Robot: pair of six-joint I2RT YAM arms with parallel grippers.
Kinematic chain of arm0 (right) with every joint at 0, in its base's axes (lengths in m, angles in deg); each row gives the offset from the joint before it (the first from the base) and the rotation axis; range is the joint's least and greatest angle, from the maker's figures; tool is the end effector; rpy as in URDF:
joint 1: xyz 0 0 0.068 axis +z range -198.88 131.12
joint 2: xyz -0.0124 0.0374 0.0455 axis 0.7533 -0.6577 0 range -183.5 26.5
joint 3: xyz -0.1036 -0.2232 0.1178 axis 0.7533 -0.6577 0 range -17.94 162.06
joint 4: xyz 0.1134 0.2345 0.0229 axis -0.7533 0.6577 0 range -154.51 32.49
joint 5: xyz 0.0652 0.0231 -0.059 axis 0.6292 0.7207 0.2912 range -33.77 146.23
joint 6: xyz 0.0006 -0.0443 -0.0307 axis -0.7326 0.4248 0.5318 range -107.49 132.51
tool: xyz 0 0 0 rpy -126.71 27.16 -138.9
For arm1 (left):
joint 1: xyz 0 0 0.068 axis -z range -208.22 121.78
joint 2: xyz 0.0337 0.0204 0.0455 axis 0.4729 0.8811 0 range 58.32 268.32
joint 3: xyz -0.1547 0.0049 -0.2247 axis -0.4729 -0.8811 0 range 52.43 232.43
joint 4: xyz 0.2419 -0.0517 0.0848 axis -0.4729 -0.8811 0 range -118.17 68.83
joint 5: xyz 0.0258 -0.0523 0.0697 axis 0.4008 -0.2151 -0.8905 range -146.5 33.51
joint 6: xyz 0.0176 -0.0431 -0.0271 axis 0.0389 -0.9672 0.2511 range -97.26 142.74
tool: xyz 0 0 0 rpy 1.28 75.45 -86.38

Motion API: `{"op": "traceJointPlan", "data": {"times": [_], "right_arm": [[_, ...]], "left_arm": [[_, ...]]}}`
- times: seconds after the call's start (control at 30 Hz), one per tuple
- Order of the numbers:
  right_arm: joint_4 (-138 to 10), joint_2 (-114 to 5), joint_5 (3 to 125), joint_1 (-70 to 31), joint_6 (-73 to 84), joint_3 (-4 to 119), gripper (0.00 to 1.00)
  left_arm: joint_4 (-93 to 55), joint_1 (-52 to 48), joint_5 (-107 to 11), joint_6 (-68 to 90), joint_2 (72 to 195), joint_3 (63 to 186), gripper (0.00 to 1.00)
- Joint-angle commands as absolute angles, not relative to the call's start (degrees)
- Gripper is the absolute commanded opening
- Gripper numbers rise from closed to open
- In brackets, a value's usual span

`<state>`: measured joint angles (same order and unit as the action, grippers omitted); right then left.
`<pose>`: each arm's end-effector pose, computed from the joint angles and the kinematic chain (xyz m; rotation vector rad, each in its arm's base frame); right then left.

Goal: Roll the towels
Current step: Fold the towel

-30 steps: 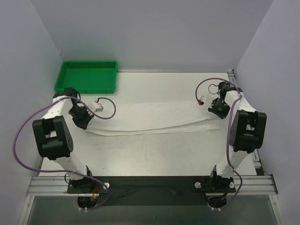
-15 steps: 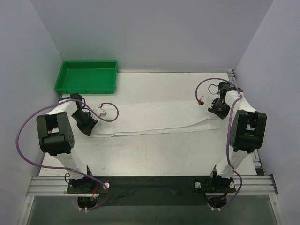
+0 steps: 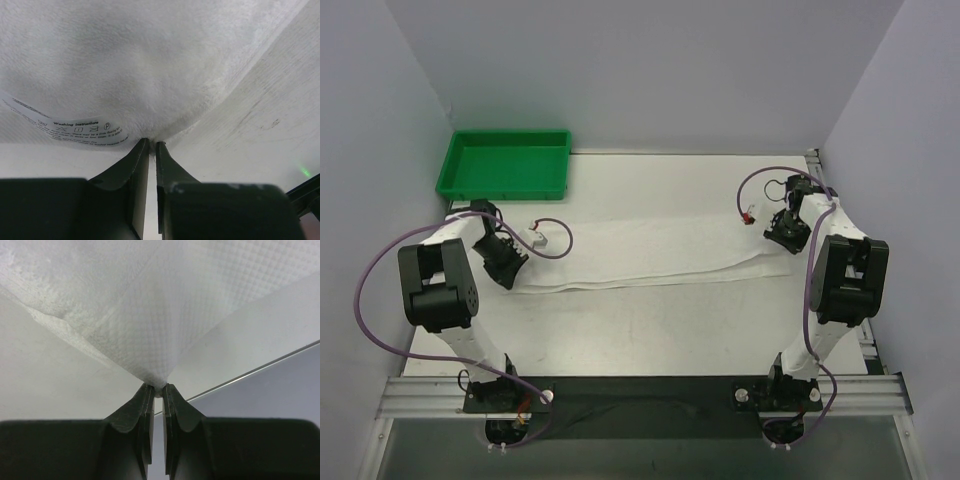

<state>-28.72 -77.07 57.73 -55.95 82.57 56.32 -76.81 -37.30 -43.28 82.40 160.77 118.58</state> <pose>0.3684 -0.0447 0.2032 -1.4511 2.3530 -0.3520 0.3037 0.0403 0.1660 1.2861 2.7356 -0.3181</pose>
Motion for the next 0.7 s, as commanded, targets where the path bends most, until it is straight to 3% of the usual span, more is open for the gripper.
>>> {"op": "traceJointPlan", "data": {"times": [0.0, 0.23, 0.67], "right_arm": [[-25.6, -75.3, 57.5, -55.7, 82.3, 56.9, 0.0], [-25.6, -74.8, 57.3, -56.3, 82.5, 57.1, 0.0], [-25.3, -74.8, 57.5, -58.1, 83.1, 58.3, 0.0]], "left_arm": [[-77.1, -37.1, -43.7, 83.0, 159.4, 120.7, 0.11], [-79.0, -37.9, -43.8, 83.6, 157.2, 123.8, 0.0], [-81.4, -40.9, -42.9, 83.9, 158.2, 127.4, 0.0]]}}
